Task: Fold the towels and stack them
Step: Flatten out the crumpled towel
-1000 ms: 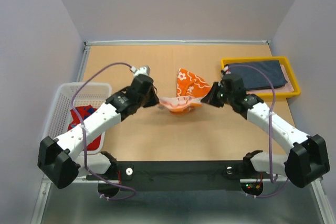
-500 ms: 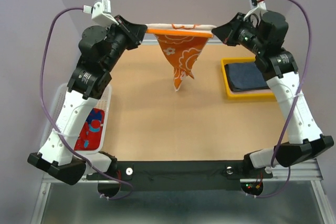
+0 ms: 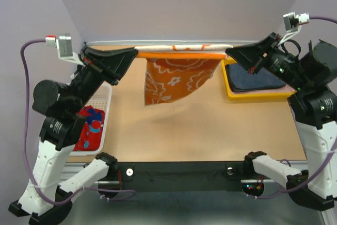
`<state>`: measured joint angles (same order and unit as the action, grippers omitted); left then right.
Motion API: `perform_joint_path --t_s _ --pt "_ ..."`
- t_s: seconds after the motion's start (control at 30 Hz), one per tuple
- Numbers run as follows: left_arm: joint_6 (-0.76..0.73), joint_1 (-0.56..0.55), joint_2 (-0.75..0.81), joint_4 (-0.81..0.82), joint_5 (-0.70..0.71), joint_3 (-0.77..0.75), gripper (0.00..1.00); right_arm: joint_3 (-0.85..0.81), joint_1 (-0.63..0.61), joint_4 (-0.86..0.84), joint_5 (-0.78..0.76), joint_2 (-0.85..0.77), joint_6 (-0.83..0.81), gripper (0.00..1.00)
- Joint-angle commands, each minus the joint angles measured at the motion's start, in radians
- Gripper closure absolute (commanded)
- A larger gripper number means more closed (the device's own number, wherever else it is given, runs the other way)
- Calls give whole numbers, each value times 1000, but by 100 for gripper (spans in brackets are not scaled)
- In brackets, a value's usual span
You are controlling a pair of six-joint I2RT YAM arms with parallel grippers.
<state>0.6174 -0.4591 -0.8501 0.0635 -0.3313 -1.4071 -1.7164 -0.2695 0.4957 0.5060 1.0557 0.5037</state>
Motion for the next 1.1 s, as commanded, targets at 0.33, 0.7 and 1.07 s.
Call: perform_joint_path --t_s 0.33,0.7,1.07 --pt "102 11 126 -162 276 217 100 135 23 164 -81 -11 36 99" --pt "28 22 -406 105 535 311 100 198 35 -103 -297 462 -76 99" --pt "-12 76 -906 183 394 19 100 -17 88 -164 -183 862 -120 100"
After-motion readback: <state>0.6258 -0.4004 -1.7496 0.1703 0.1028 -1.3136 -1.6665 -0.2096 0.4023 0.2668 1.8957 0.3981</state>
